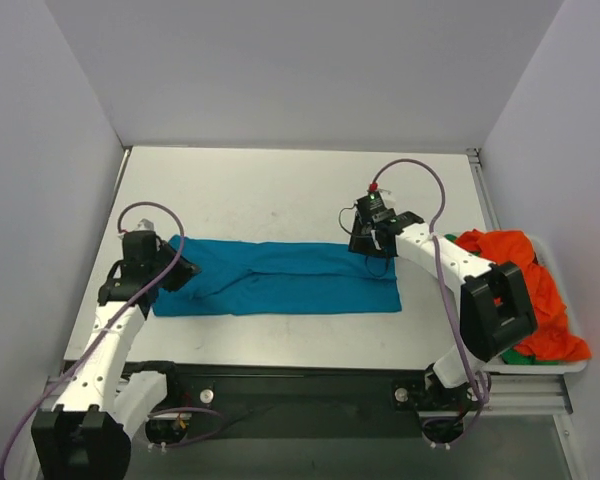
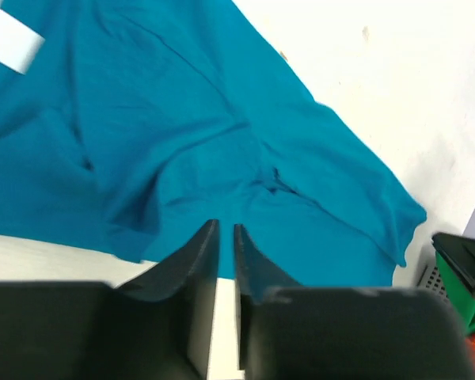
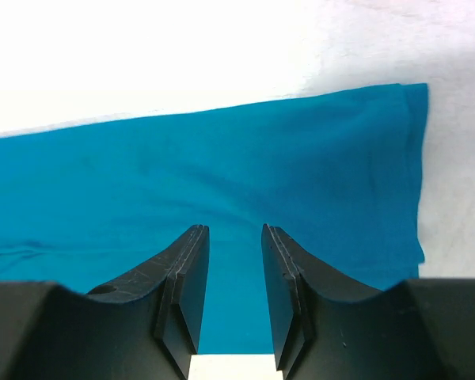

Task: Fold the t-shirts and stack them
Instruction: Fold the other side of the tshirt into a rectangle, then rotate the tshirt 90 degrees

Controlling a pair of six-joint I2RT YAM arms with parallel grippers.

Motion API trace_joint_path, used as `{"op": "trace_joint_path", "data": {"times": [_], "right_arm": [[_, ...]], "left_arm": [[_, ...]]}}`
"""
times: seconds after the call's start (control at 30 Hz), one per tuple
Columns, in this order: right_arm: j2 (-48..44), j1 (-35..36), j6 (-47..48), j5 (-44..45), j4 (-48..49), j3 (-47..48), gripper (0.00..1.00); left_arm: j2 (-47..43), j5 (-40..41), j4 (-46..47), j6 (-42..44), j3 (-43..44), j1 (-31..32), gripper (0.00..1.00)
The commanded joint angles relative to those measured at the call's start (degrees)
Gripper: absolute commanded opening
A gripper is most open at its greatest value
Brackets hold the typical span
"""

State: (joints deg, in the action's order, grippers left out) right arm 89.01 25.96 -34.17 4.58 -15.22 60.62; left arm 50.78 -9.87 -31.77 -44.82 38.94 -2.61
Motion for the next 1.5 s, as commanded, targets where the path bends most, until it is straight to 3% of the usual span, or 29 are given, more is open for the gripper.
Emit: {"op": "trace_joint_path", "data": {"times": [0.0,0.13,0.33,0.5,0.7,0.83,1.03,1.2,1.3,1.43,1.47], "right_arm": [[3.9,0.8,4.2,2.4,-3.3,2.7,0.34],[8.8,0.9,5.1,3.2,-3.2,3.7,0.34],[13.0,0.4,3.4,5.1,-3.2,2.8,0.34],[13.5,-0.7,1.0,6.5,-3.2,0.6,0.34],[12.2,-0.6,-1.8,6.1,-3.1,-2.9,0.34],[10.3,-0.6,-6.0,2.9,-1.3,-6.6,0.34],[0.4,3.6,-19.4,-3.4,8.7,-20.6,0.34],[-5.7,22.3,-33.5,0.5,14.7,-27.7,0.34],[-3.8,34.0,-40.3,5.2,17.9,-26.6,0.34],[0.7,41.3,-39.7,8.6,15.4,-18.9,0.34],[1.4,41.8,-38.4,9.6,14.9,-16.0,0.34]], "left_arm": [[2.6,6.3,2.6,-3.2,2.0,8.0,0.17],[4.7,11.3,4.3,-7.1,-1.7,10.1,0.08],[9.4,17.7,5.6,-12.8,-5.4,9.1,0.04],[18.3,15.1,10.8,-16.2,-8.0,6.0,0.04],[25.1,15.4,13.9,-17.6,-7.2,2.9,0.01],[29.1,17.7,14.5,-16.0,-2.0,3.0,0.00],[45.3,20.9,10.4,-9.8,17.3,9.4,0.00],[65.5,20.4,0.6,-3.9,41.5,14.8,0.01],[76.0,17.8,-4.0,0.5,51.9,18.3,0.03],[85.3,13.0,-6.9,6.3,68.5,20.4,0.20],[86.5,11.1,-6.4,7.3,70.2,20.3,0.32]]}}
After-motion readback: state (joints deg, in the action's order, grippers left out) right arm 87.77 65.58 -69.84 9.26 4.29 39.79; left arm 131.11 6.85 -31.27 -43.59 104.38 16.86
